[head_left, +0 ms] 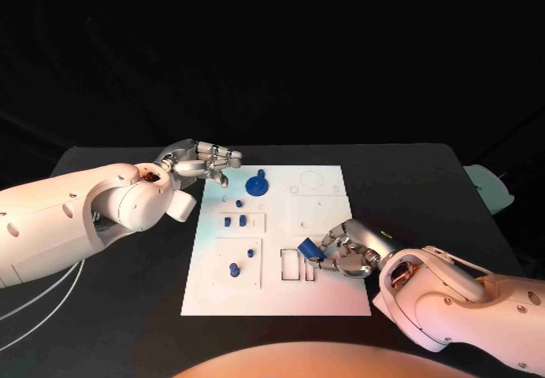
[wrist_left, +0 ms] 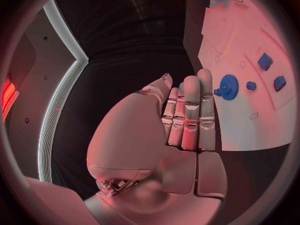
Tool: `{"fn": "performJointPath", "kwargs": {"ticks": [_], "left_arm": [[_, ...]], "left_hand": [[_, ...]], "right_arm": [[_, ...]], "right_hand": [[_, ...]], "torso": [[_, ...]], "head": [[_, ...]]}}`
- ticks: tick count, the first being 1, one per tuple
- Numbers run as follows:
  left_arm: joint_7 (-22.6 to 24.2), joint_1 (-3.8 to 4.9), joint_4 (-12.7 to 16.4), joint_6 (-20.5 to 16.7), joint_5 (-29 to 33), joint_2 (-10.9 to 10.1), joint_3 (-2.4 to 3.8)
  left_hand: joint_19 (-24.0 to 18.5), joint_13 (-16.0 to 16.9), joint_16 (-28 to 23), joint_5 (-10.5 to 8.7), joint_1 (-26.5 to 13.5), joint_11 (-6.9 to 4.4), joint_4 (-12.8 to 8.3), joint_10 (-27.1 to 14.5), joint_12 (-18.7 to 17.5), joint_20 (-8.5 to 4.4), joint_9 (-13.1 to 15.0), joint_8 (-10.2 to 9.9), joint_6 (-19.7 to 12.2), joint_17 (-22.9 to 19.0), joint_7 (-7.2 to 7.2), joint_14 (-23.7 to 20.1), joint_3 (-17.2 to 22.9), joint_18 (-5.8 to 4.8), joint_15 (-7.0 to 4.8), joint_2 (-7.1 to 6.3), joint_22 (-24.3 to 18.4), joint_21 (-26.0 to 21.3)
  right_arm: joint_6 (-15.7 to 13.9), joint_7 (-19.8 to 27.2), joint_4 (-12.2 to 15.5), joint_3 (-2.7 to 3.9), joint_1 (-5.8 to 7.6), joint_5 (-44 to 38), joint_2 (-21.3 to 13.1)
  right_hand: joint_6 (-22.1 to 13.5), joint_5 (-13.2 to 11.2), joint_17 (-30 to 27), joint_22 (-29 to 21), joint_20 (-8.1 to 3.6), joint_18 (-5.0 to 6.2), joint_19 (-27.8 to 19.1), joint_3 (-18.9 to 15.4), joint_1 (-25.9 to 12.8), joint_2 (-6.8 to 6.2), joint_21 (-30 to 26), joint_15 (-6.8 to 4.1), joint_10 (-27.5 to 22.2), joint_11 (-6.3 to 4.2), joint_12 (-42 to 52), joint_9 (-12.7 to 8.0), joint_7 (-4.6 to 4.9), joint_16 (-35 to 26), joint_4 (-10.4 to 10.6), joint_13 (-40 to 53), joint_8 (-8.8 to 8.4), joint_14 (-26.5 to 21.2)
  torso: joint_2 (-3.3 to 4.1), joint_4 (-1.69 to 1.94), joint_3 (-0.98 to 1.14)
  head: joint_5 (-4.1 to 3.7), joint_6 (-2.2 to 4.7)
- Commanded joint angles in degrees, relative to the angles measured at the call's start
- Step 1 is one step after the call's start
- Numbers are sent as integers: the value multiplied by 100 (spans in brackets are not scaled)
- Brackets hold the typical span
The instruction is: Assemble the parts on the task board
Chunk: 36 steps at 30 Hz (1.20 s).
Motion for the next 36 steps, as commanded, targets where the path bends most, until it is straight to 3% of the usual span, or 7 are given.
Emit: {"fn": "performJointPath", "kwargs": {"ticks": [1, 7, 18, 22, 32, 36], "left_arm": [[20, 1, 21, 98, -22, 6, 3], [13, 0, 27, 96, -22, 0, 3], [-17, 0, 25, 146, 12, 1, 4], [-27, 0, 21, 155, 19, 7, 4], [-54, 0, 10, 191, 23, 34, 4], [-66, 0, 8, 204, 23, 22, 3]], "left_hand": [[24, 6, -23, -11, 3, 5, -27, -47, 12, 4, -1, 23, -46, -8, 8, -28, -3, 37, 11, 31, -7, -27], [24, 6, -23, -11, 3, 5, -27, -47, 12, 4, -1, 23, -46, -8, 8, -28, -3, 37, 11, 31, -7, -27], [26, 7, -23, -11, 8, 5, -32, -53, 19, 3, -1, 25, -49, -8, 9, -29, -3, 37, 10, 31, -11, -30], [27, 7, -23, -11, 11, 5, -35, -56, 23, 3, -1, 26, -50, -9, 9, -29, -2, 37, 10, 32, -12, -32], [28, 8, -23, -11, 11, 6, -37, -59, 25, 3, -1, 26, -53, -9, 10, -30, -3, 38, 10, 30, -14, -33], [28, 8, -23, -11, 11, 6, -37, -59, 25, 3, -1, 26, -53, -9, 10, -30, -3, 38, 10, 30, -14, -33]], "right_arm": [[368, -27, -42, 0, -1, 224, 113], [550, -67, -108, -1, -1, 264, 286], [589, -104, -256, -2, -2, 285, 457], [562, -110, -300, -2, -2, 286, 514], [522, -58, -328, -2, -1, 326, 617], [479, -42, -326, -1, -1, 334, 620]], "right_hand": [[164, -10, 851, 1485, -30, -61, 585, -18, -71, 27, 28, -31, 44, 14, 8, 136, -133, 26, 46, 57, 54, 457], [162, -38, 856, 1483, -30, -60, 583, -33, -97, 5, 22, -30, 47, 17, 10, 140, -129, 29, 71, 67, 47, 458], [172, -83, 859, 1485, -27, -61, 584, -74, -187, -17, 27, -24, 48, 24, -2, 151, -123, 31, 155, 69, 38, 457], [185, -74, 855, 1483, -17, -60, 583, -251, -424, -109, 22, -9, 57, 40, -3, 168, -108, 30, 257, 84, 32, 456], [135, -866, 829, 1467, -1, -47, 567, -693, -942, -102, -37, 3, 42, 55, -42, 221, -97, 17, 271, 103, -9, 449], [122, -993, 824, 1464, 5, -45, 564, -768, -1034, -90, -48, 8, 25, 60, -70, 237, -92, 14, 275, 92, -16, 447]], "torso": [[8, 1, -1], [1, -7, -2], [0, -10, 2], [-1, -15, 3], [1, -15, 7], [0, -7, 8]], "head": [[28, -5], [38, 3], [76, 14], [70, 30], [105, 3], [108, -2]]}}
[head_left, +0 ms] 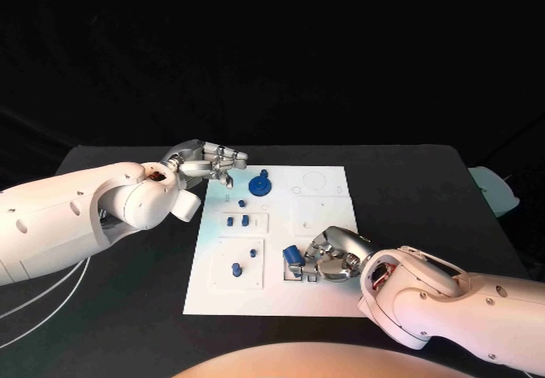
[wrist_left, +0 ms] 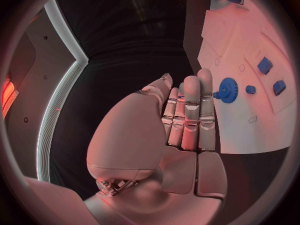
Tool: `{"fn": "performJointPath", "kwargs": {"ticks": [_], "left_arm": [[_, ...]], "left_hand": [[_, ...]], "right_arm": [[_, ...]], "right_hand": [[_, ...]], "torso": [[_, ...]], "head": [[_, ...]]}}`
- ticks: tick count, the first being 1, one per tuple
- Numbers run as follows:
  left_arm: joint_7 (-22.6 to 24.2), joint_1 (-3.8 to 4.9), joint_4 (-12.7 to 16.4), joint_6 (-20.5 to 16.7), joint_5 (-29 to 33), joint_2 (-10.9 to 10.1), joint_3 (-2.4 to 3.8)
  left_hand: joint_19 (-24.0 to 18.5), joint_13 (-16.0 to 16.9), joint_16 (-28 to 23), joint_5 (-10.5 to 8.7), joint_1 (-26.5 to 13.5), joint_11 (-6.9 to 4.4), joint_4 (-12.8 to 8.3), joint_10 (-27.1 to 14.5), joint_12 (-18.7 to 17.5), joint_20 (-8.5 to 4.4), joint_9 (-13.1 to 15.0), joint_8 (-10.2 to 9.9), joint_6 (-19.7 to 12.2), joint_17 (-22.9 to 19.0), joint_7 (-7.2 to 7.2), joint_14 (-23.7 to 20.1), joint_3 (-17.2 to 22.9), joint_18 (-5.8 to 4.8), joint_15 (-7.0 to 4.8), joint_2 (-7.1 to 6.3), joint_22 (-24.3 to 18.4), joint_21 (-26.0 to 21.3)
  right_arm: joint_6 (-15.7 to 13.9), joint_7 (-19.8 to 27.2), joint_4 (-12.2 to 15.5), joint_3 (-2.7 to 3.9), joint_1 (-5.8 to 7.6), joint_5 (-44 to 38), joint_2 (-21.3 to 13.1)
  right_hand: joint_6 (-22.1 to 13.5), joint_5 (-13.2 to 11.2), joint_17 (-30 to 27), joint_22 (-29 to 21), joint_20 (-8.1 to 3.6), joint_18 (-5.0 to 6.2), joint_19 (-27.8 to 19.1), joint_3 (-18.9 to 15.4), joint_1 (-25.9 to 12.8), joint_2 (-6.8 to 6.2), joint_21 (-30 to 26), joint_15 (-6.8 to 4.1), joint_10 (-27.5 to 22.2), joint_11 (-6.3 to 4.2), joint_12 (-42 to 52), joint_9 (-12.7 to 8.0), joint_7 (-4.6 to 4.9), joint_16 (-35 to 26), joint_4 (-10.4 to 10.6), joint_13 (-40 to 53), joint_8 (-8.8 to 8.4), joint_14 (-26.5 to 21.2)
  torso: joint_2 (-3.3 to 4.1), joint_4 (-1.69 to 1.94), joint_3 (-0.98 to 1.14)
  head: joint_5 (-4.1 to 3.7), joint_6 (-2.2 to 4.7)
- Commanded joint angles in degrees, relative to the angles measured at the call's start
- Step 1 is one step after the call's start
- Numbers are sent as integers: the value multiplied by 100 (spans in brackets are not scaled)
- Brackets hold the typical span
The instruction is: Assemble the parts on the task board
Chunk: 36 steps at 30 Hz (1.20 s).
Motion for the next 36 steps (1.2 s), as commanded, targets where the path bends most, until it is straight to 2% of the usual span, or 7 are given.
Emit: {"fn": "performJointPath", "kwargs": {"ticks": [1, 8, 16, 19, 21, 27, 36], "left_arm": [[-13, 2, 7, 131, 20, -3, 3], [-24, 2, 8, 163, 20, -16, 3], [-29, 2, 11, 177, 20, -30, 3], [-29, 2, 11, 177, 20, -34, 3], [-31, 2, 14, 179, 20, -36, 3], [-18, 2, 17, 153, 20, -46, 3], [-8, 2, 18, 120, 20, -63, 3]], "left_hand": [[28, 10, -23, -11, 11, -16, -37, -37, 25, 3, -1, 26, -32, -5, -11, -29, -4, 38, 9, 30, -7, -34], [30, 11, -24, -11, 15, -14, -44, -49, 33, 3, -2, 26, -40, -6, -9, -32, -7, 38, 10, 24, -11, -38], [30, 11, -24, -11, 15, -14, -44, -49, 33, 3, -2, 26, -40, -6, -9, -32, -7, 38, 10, 24, -11, -38], [30, 11, -24, -11, 15, -14, -44, -49, 33, 3, -2, 26, -40, -6, -9, -32, -7, 38, 10, 24, -11, -38], [30, 11, -24, -11, 15, -14, -44, -49, 33, 3, -2, 26, -40, -6, -9, -32, -7, 38, 10, 24, -11, -38], [30, 11, -24, -11, 15, -14, -44, -49, 33, 3, -2, 26, -40, -6, -9, -32, -7, 38, 10, 24, -11, -38], [33, 12, -24, -11, 18, -14, -50, -56, 42, 3, -2, 29, -43, -7, -8, -33, -7, 37, 11, 26, -15, -42]], "right_arm": [[16, 16, 2, -1, -5, 16, 1], [-67, 38, -5, -1, -5, 19, -5], [-103, 96, 19, -1, -5, 9, -23], [-98, 120, 39, -1, -5, 1, -40], [-98, 150, 68, -1, -5, -24, -75], [-122, 211, 187, 0, 0, -133, -285], [91, 318, 330, 0, 166, -349, -1057]], "right_hand": [[-32, -123, 823, 1460, 5, -45, 564, -80, -88, 4, -25, 9, -15, 22, -47, 17, 16, 13, -4, 95, -24, 447], [-56, -393, 795, 1448, 11, -35, 551, -157, -197, -20, -69, 15, -55, 31, -113, 46, 24, -3, 2, 58, -32, 440], [-66, -410, 799, 1451, 14, -37, 554, -151, -213, 7, -59, 19, -69, 34, -136, 56, 27, -2, -1, 46, -34, 440], [-63, -348, 803, 1452, 16, -39, 556, -133, -179, 55, -53, 19, -66, 32, -134, 68, 26, 0, -10, 55, -28, 441], [-58, -248, 802, 1454, 15, -40, 557, -111, -102, 134, -47, 17, -60, 29, -131, 85, 21, -1, -24, 67, -20, 441], [-61, 186, 807, 1456, 8, -42, 559, -94, 234, 232, -39, 10, -52, 21, -139, 123, 16, 1, -90, 85, -13, 442], [-107, 512, 831, 1468, 12, -50, 570, -112, 542, 281, 1, 18, -49, 34, -156, 127, 35, 15, -171, 99, -65, 447]], "torso": [[0, 3, -2], [1, 2, -6], [0, 1, -6], [0, -1, -5], [1, 1, -5], [-1, -2, -3], [-5, -3, -8]], "head": [[8, -10], [9, -2], [7, -13], [4, -9], [-2, -12], [-13, -10], [-61, -22]]}}
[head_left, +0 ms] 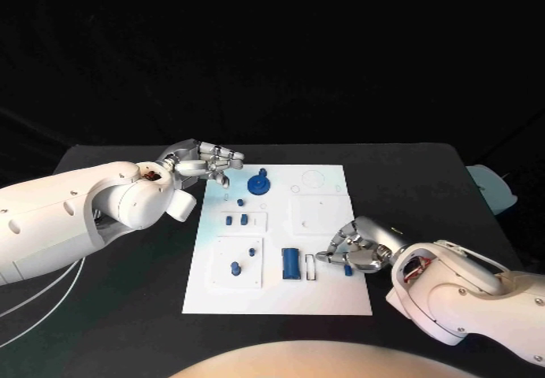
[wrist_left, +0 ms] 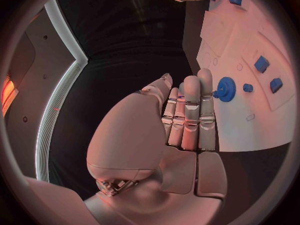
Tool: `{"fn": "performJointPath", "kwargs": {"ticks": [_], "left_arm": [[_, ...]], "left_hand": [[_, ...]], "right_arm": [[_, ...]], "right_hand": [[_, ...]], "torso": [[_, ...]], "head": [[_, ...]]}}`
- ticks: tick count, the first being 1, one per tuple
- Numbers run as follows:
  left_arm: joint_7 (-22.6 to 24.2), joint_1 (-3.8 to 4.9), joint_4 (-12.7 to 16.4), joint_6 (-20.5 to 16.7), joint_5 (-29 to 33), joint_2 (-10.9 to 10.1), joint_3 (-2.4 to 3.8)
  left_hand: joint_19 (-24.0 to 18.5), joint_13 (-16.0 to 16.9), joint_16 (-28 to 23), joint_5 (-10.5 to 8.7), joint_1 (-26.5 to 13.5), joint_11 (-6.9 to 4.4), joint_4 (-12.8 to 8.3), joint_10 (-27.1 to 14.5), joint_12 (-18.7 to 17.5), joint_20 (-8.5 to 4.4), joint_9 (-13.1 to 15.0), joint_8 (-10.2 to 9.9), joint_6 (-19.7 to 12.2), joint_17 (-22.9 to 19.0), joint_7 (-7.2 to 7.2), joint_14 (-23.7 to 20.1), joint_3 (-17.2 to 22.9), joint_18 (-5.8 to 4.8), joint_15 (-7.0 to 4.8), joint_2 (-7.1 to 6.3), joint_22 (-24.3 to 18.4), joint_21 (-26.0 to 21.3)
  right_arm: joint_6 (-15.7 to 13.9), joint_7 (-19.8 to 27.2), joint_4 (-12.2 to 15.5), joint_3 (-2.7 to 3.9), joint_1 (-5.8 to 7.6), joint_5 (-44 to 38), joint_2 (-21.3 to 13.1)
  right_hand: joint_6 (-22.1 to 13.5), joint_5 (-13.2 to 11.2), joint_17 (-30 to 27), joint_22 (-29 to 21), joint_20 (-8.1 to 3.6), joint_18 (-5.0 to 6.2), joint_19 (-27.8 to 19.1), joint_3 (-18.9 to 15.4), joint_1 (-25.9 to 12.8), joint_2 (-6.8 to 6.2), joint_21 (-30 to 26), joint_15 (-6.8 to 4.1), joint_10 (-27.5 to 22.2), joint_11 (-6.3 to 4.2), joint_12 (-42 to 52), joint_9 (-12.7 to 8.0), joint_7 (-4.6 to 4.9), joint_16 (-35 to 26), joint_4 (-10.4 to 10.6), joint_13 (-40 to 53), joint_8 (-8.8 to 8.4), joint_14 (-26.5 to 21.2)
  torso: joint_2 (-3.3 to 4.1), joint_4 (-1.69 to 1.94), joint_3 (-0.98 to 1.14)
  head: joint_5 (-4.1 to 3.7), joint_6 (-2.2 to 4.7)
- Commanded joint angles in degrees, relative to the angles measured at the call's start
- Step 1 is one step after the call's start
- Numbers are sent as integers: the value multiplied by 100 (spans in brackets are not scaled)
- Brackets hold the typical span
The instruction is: Assemble the parts on the task board
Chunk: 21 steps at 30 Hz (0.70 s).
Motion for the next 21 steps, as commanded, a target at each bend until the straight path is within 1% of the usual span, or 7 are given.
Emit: {"fn": "performJointPath", "kwargs": {"ticks": [1, 5, 9, 14, 17, 21], "left_arm": [[36, 2, 12, 48, 19, 6, 3], [36, 2, 11, 47, 19, 9, 2], [35, 2, 8, 48, 19, 15, 2], [33, 2, 6, 49, 19, 15, 2], [30, 2, 8, 52, 19, 10, 2], [26, 2, 7, 54, 19, 5, 1]], "left_hand": [[33, 9, -24, -11, 19, 8, -34, -37, 19, 3, -2, 29, -44, -8, -8, -33, 10, 37, 11, 26, -10, -20], [33, 9, -24, -11, 19, 8, -34, -37, 19, 3, -2, 29, -44, -8, -8, -33, 10, 37, 11, 26, -10, -20], [33, 9, -24, -11, 19, 8, -34, -37, 19, 3, -2, 29, -44, -8, -8, -33, 10, 37, 11, 26, -10, -20], [33, 9, -24, -11, 19, 8, -34, -37, 19, 3, -2, 29, -44, -8, -8, -33, 10, 37, 11, 26, -10, -20], [33, 9, -24, -11, 19, 8, -34, -37, 19, 3, -2, 29, -44, -8, -8, -33, 10, 37, 11, 26, -10, -20], [33, 9, -24, -11, 19, 8, -34, -37, 19, 3, -2, 29, -44, -8, -8, -33, 10, 37, 11, 26, -10, -20]], "right_arm": [[209, 152, 18, -4, 23, -305, -217], [321, 129, 12, -11, 34, -551, -457], [391, 52, -1, -23, 4, -828, -583], [455, -28, -25, -31, -78, -992, -575], [488, -79, -45, -33, -138, -1062, -537], [527, -128, -88, -35, -179, -1141, -488]], "right_hand": [[-28, 111, 835, 1471, 13, -51, 571, 7, 115, 22, 27, 19, -8, -7, -31, 1, 4, 16, -43, 75, -40, 448], [-17, 166, 848, 1478, 15, -56, 578, 4, 162, 35, 51, 20, -3, -8, -29, 1, 3, 23, -53, 82, -48, 451], [-16, 182, 851, 1480, 16, -58, 580, 6, 181, 49, 60, 20, -3, -8, -34, -3, 3, 25, -54, 80, -58, 451], [-16, 184, 854, 1484, 16, -62, 584, 6, 185, 51, 75, 20, -4, -8, -35, -4, 3, 26, -55, 80, -59, 452], [-13, 185, 857, 1486, 16, -63, 586, 7, 189, 54, 81, 20, -3, -9, -35, -4, 3, 28, -55, 80, -60, 452], [12, 190, 860, 1487, 16, -63, 586, 7, 208, 65, 83, 18, -1, -12, -40, -4, -4, 29, -56, 78, -59, 453]], "torso": [[-3, -1, -4], [-6, -11, -1], [2, -2, 0], [9, 3, 1], [8, 8, -3], [7, 8, -5]], "head": [[-45, 0], [-88, -11], [-130, -1], [-134, -11], [-139, -29], [-139, -37]]}}
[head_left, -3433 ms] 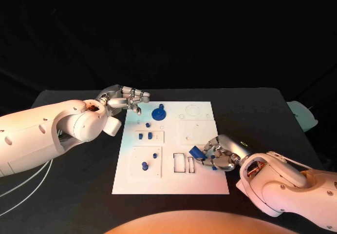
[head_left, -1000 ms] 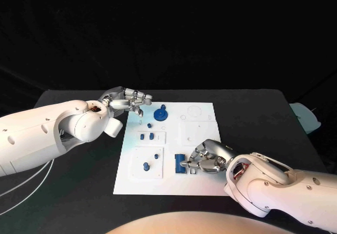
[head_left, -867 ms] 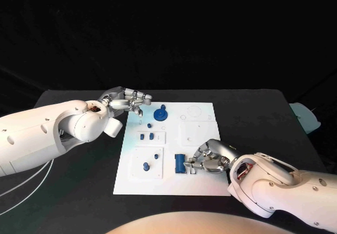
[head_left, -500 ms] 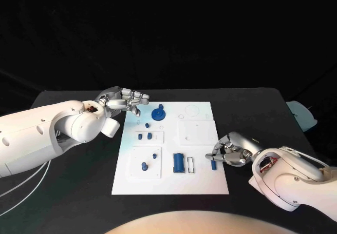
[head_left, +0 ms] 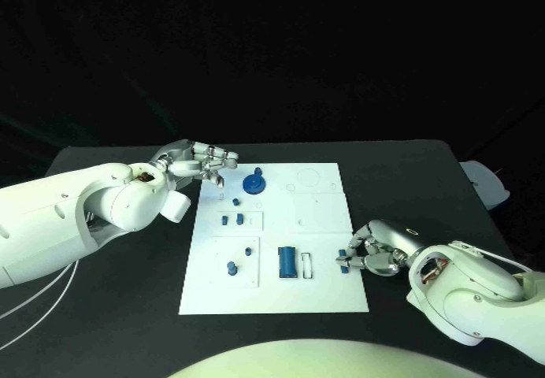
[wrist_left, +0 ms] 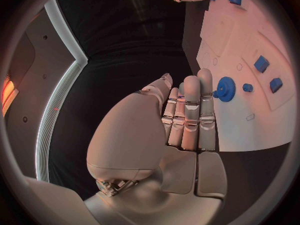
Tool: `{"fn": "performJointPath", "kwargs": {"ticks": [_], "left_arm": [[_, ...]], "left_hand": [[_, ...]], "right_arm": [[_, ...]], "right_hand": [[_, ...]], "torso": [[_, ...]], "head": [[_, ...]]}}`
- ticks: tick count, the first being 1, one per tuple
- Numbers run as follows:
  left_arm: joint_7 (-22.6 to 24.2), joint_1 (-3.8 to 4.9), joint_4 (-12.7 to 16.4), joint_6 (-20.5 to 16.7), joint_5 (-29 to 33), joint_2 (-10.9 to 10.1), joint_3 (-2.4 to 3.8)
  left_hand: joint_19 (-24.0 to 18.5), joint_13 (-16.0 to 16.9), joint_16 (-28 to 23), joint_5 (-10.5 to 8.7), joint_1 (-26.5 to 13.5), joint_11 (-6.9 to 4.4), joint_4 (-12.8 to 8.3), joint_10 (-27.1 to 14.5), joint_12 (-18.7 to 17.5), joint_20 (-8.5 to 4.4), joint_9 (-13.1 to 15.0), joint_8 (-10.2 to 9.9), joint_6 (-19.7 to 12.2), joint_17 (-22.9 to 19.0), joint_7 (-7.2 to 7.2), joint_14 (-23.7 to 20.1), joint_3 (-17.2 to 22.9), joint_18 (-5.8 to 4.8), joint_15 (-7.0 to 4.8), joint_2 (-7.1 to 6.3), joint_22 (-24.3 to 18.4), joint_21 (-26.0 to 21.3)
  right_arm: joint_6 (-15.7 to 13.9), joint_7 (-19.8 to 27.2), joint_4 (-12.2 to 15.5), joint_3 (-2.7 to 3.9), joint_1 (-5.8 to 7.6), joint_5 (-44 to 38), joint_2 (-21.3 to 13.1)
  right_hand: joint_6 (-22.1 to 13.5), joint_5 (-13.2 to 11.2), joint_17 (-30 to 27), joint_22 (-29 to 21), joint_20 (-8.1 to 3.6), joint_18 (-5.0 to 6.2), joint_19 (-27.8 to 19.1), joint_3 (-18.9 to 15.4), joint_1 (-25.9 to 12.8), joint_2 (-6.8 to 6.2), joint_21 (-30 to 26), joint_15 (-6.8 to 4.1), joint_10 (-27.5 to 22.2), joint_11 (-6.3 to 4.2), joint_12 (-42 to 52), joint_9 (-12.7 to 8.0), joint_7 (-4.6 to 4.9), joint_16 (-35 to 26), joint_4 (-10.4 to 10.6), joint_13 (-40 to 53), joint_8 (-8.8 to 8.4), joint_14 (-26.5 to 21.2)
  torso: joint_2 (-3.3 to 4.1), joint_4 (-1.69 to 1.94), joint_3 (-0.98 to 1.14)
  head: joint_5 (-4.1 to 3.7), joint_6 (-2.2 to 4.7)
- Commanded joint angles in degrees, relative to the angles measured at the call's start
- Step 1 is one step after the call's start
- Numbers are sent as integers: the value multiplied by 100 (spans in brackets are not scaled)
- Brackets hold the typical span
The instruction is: Assemble the parts on the task board
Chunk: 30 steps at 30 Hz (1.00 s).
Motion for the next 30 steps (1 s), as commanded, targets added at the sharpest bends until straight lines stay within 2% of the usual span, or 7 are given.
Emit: {"fn": "performJointPath", "kwargs": {"ticks": [1, 18, 22, 23, 25, 26, 30], "left_arm": [[23, 2, 12, 58, 19, 4, 3], [21, 0, 5, 85, 19, 2, 2], [12, 0, 7, 91, 19, -5, 2], [11, 0, 7, 91, 19, -6, 2], [9, 0, 7, 93, 19, -8, 2], [8, 0, 7, 94, 19, -8, 2], [5, 0, 6, 100, 19, -9, 1]], "left_hand": [[33, 5, -24, -11, 18, 8, -34, -38, 19, 3, -2, 29, -44, -8, -8, -33, 10, 37, 11, 26, -5, -21], [41, 10, -22, -12, -15, 14, -19, -56, 50, 6, -1, 39, -49, -11, -3, -33, -6, 36, 16, 33, -18, -33], [41, 10, -22, -12, -15, 14, -19, -56, 50, 6, -1, 39, -49, -11, -3, -33, -6, 36, 16, 33, -18, -33], [41, 10, -22, -12, -15, 14, -19, -56, 50, 6, -1, 39, -49, -11, -3, -33, -6, 36, 16, 33, -18, -33], [41, 10, -22, -12, -15, 14, -19, -56, 50, 6, -1, 39, -49, -11, -3, -33, -6, 36, 16, 33, -18, -33], [41, 10, -22, -12, -15, 14, -19, -56, 50, 6, -1, 39, -49, -11, -3, -33, -6, 36, 16, 33, -18, -33], [41, 10, -22, -12, -15, 14, -19, -56, 50, 6, -1, 39, -49, -11, -3, -33, -6, 36, 16, 33, -18, -33]], "right_arm": [[203, -120, -38, 0, -30, -332, 34], [472, -186, -330, -6, -129, -494, 345], [598, -197, -390, -7, -155, -568, 386], [620, -198, -394, -7, -158, -589, 389], [758, -202, -406, -8, -170, -710, 404], [818, -202, -408, -8, -173, -762, 411], [1079, -203, -406, -9, -192, -1017, 446]], "right_hand": [[22, 29, 856, 1488, 15, -63, 587, -2, 75, 17, 31, 16, 0, -16, -36, -3, -7, 29, -37, 66, -37, 453], [81, 35, 830, 1478, 4, -56, 577, 15, 268, 55, -5, -2, -3, -36, -74, -16, -27, 14, -107, 50, -72, 446], [118, -20, 827, 1480, -6, -57, 579, 72, 498, 84, 2, -17, -5, -57, -88, -14, -51, 12, -227, 51, -79, 445], [123, -66, 828, 1480, -10, -57, 578, 100, 570, 95, 2, -24, -6, -64, -91, -14, -57, 12, -268, 51, -80, 445], [144, -804, 830, 1479, -50, -57, 578, 315, 955, 176, 0, -46, -21, -84, -123, -18, -75, 12, -473, 40, -98, 444], [154, -1016, 834, 1479, -50, -57, 578, 381, 1045, 184, 0, -57, -26, -88, -133, -20, -79, 13, -523, 36, -104, 444], [197, -1255, 926, 1475, -50, -54, 573, 607, 1314, 103, -15, -53, -37, -92, -165, -40, -83, 62, -722, 27, -136, 462]], "torso": [[0, 1, -4], [1, 4, 0], [2, 0, -1], [1, -3, 0], [-3, -3, 0], [-4, -4, -1], [-4, -3, 2]], "head": [[-5, -16], [-3, -39], [2, -47], [9, -54], [12, -59], [16, -57], [19, -63]]}}
